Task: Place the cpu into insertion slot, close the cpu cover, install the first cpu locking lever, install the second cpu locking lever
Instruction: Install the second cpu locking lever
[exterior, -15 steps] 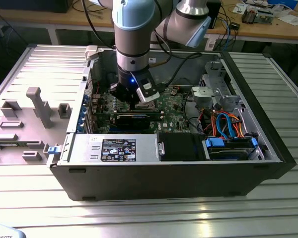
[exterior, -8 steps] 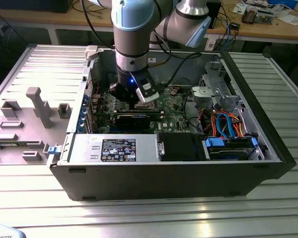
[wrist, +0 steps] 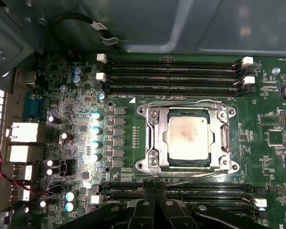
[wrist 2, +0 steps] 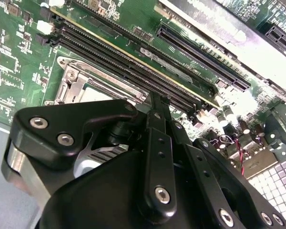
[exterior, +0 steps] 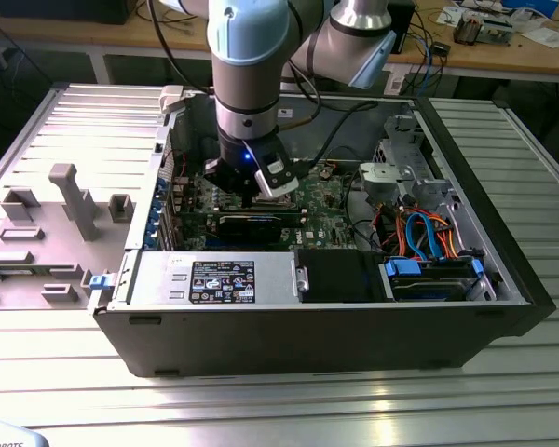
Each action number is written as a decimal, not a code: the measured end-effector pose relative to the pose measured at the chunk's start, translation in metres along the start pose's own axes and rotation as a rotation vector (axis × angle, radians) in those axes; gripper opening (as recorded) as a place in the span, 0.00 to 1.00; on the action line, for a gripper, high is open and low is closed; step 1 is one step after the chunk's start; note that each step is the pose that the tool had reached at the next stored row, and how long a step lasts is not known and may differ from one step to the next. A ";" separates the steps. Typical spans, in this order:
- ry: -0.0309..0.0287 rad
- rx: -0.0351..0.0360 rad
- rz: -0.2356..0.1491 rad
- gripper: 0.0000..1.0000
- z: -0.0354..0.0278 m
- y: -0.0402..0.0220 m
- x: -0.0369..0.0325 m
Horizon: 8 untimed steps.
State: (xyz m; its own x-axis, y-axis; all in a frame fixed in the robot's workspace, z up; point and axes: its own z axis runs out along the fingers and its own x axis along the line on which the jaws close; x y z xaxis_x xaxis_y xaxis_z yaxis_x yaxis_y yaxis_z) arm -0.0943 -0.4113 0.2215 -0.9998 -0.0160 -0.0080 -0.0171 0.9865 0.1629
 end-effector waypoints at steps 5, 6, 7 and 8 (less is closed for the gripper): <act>0.0011 -0.0325 -0.008 0.11 0.0009 -0.0017 0.0022; 0.0014 -0.0362 -0.009 0.11 0.0012 -0.0021 0.0024; 0.0018 -0.0387 -0.011 0.11 0.0014 -0.0026 0.0025; 0.0023 -0.0407 -0.012 0.11 0.0017 -0.0031 0.0025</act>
State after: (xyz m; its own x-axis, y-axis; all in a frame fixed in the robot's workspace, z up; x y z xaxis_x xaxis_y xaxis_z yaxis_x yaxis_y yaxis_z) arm -0.0968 -0.4141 0.2193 -0.9996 -0.0282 -0.0080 -0.0292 0.9788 0.2028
